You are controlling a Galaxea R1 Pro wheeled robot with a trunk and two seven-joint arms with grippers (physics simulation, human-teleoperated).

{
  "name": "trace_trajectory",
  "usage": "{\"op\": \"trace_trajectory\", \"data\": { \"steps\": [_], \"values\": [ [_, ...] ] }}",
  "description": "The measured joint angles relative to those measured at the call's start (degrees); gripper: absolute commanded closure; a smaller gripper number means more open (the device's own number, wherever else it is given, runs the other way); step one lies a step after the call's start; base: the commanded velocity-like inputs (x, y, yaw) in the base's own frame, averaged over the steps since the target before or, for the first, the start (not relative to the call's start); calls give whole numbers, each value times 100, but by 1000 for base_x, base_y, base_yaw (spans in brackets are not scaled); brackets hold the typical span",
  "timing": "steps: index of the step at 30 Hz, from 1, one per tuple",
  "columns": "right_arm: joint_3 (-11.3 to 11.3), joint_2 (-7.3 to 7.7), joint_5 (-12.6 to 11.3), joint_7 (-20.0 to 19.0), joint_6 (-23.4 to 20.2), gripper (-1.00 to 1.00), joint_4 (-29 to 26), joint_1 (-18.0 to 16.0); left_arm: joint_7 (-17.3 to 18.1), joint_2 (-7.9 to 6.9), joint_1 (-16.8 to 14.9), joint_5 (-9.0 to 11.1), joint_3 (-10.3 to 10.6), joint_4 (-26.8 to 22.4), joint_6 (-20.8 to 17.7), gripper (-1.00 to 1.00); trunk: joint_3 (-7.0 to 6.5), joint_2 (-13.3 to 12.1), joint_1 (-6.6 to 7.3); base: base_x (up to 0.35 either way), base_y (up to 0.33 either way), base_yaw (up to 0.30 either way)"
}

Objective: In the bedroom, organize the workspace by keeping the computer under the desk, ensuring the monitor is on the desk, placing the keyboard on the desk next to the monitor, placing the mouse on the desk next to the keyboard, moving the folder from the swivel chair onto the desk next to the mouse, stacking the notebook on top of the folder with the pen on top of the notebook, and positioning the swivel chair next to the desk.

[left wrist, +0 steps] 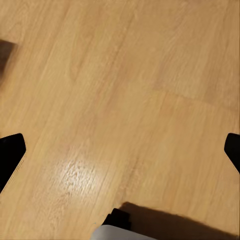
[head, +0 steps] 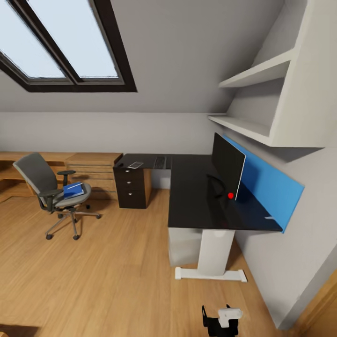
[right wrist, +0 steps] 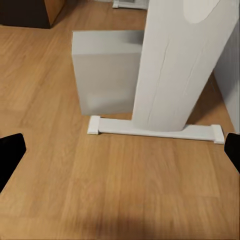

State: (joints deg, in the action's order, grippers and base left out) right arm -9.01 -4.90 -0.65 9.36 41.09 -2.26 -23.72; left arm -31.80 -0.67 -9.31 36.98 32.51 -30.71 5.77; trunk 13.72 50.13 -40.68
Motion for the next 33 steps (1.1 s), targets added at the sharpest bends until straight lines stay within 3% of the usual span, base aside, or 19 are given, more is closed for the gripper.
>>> {"op": "trace_trajectory", "data": {
  "steps": [4,16,22,28,33],
  "values": [
    [0,2,0,-1,1,-100,1,-3,1,170,2,-31,41,47,-3,-100,0,0,0,232,274,263],
    [-6,6,7,-3,1,-100,7,0,2,219,3,-35,39,180,-9,-100,3,0,0,244,261,256],
    [-17,15,23,-9,2,-100,15,-2,3,237,-1,-39,46,186,-3,-100,4,1,0,263,238,41],
    [-18,17,31,-10,0,-100,17,1,9,384,1,-47,37,457,0,-100,5,1,0,265,236,2],
    [-23,21,32,-13,2,-100,20,0,11,420,-2,-50,34,500,1,-100,5,1,0,267,234,-75]
  ]
}}
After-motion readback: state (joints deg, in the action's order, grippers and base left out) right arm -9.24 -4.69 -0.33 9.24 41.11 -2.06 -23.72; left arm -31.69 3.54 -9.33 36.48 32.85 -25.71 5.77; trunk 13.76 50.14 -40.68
